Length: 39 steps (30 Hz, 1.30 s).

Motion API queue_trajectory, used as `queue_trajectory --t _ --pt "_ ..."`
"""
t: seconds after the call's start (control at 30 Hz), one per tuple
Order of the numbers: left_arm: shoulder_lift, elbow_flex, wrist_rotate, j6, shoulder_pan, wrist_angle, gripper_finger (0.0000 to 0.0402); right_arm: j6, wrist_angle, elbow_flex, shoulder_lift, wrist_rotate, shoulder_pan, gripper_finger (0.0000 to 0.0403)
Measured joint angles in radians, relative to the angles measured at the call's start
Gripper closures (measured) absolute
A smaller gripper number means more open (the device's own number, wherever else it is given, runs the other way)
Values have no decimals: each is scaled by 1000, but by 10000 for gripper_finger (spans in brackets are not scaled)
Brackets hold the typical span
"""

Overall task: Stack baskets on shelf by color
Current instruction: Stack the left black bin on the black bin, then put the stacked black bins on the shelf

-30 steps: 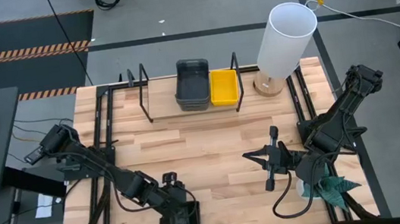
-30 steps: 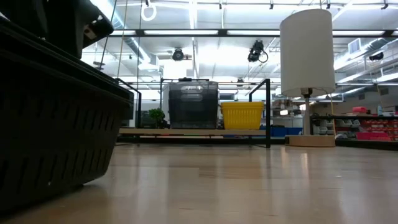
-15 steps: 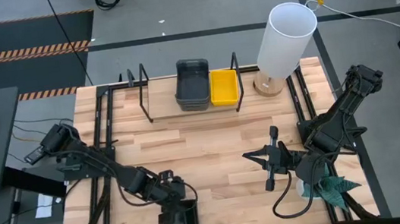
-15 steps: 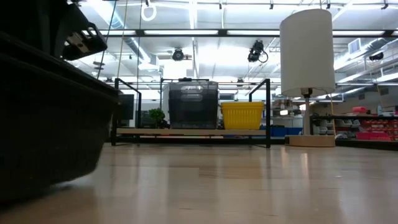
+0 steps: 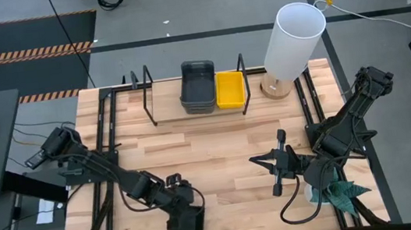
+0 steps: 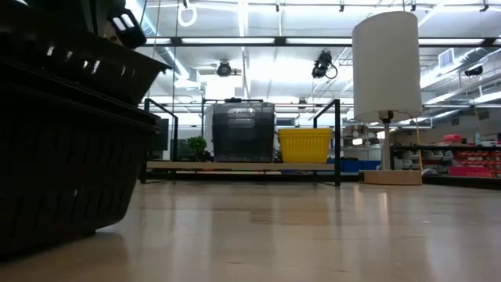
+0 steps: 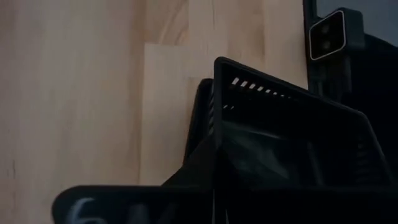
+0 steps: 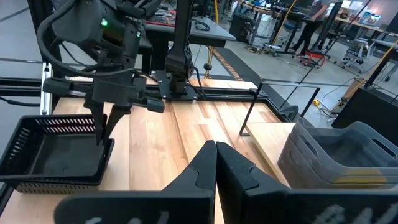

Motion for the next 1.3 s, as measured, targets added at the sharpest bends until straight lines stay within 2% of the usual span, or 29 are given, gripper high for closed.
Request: queue_trajectory --t 0.3,0.5,0.6,0.83,0.93,1.2,1.3 --pt "0 0 -26 18 -24 67 388 0 0 0 0 0 0 394" --pt "7 -60 1 35 -26 123 380 0 0 0 0 0 0 394" --pt "7 -72 -5 38 -21 122 350 0 0 0 0 0 0 394" --pt "7 -71 -7 109 -20 111 236 0 1 0 0 0 0 394" --pt "7 -71 -2 100 -20 92 204 0 3 0 0 0 0 394" --pt "14 -71 14 75 -10 130 193 0 5 0 0 0 -4 394" --pt "11 -64 112 71 -16 183 199 0 10 -8 0 0 -4 394"
